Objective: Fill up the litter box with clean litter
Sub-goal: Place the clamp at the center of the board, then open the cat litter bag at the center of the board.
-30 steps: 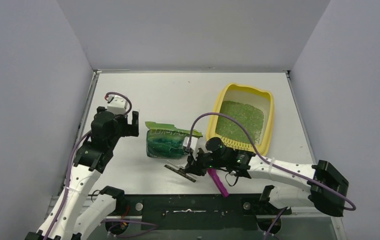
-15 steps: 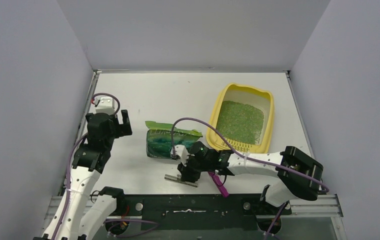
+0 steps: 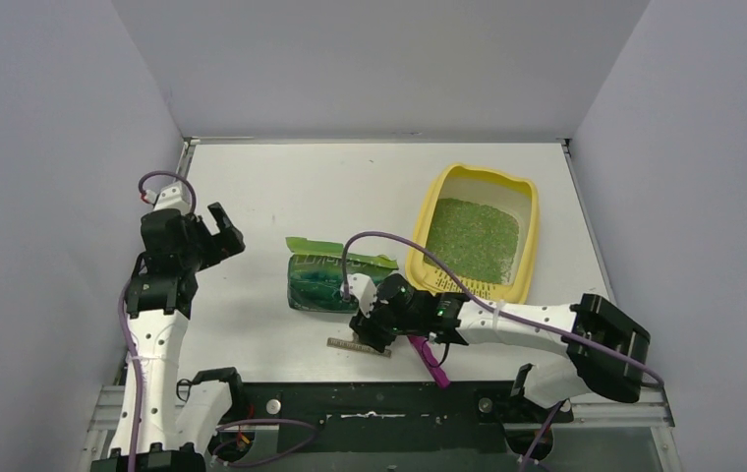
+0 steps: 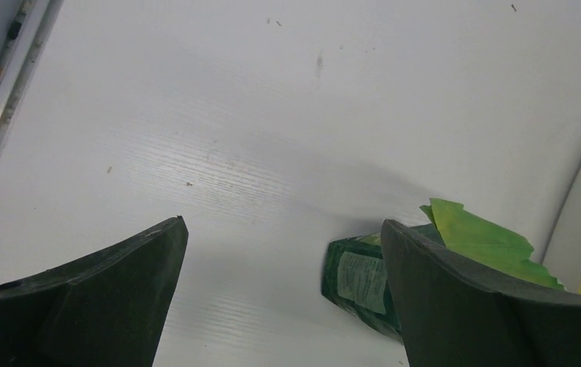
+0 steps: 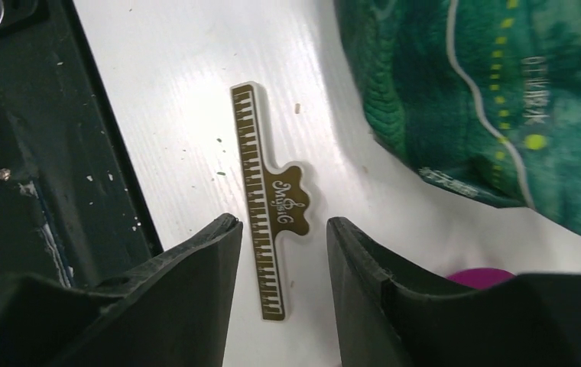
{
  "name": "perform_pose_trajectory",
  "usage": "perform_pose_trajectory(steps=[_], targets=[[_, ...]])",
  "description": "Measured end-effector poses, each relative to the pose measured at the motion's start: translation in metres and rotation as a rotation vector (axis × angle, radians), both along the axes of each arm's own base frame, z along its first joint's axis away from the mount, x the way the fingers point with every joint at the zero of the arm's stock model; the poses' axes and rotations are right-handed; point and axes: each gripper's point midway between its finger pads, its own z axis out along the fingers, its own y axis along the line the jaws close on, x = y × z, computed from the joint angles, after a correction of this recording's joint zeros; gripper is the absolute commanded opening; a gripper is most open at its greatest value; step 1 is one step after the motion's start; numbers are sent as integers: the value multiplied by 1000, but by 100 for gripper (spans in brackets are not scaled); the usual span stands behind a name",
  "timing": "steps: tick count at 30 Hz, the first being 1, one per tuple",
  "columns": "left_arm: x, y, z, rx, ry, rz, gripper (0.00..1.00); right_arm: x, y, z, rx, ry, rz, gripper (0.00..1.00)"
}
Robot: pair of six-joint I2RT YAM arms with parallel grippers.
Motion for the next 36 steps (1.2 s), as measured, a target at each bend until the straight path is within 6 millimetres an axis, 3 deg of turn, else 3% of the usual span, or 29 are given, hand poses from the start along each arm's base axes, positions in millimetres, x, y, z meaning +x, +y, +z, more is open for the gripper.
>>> perform_pose_trajectory(steps=[5,7,10,12,13,16,21,23,27,30,33,36], targets=[[-4,-13,-5,-82,31,-40,97,12,-6,24,10,-85,-32,49],[-6,-18,-6,-110,38,-54,97,16,-6,39,39,-115,-48,70],[-6,-26,-5,-159,40,-69,97,29,-11,71,106,-191,-124,81],[-7,-32,-6,-195,54,-86,97,45,-20,101,171,-266,-231,93],[-8,-36,-8,-217,65,-94,97,53,-25,117,208,-301,-290,98],[-7,-48,-10,-289,93,-127,97,81,-46,155,294,-346,-487,100],[1,-76,-5,-464,101,-201,91,157,-100,208,376,-313,-847,100],[6,-85,-4,-530,92,-230,89,182,-119,221,399,-285,-950,100],[13,-97,-6,-617,110,-264,89,215,-138,227,425,-169,-1072,100],[17,-101,-8,-641,120,-291,87,232,-148,219,425,-60,-1153,100],[22,-106,-12,-665,135,-322,84,236,-158,193,369,38,-1231,100],[24,-115,-19,-678,157,-363,83,223,-165,161,286,116,-1275,100]])
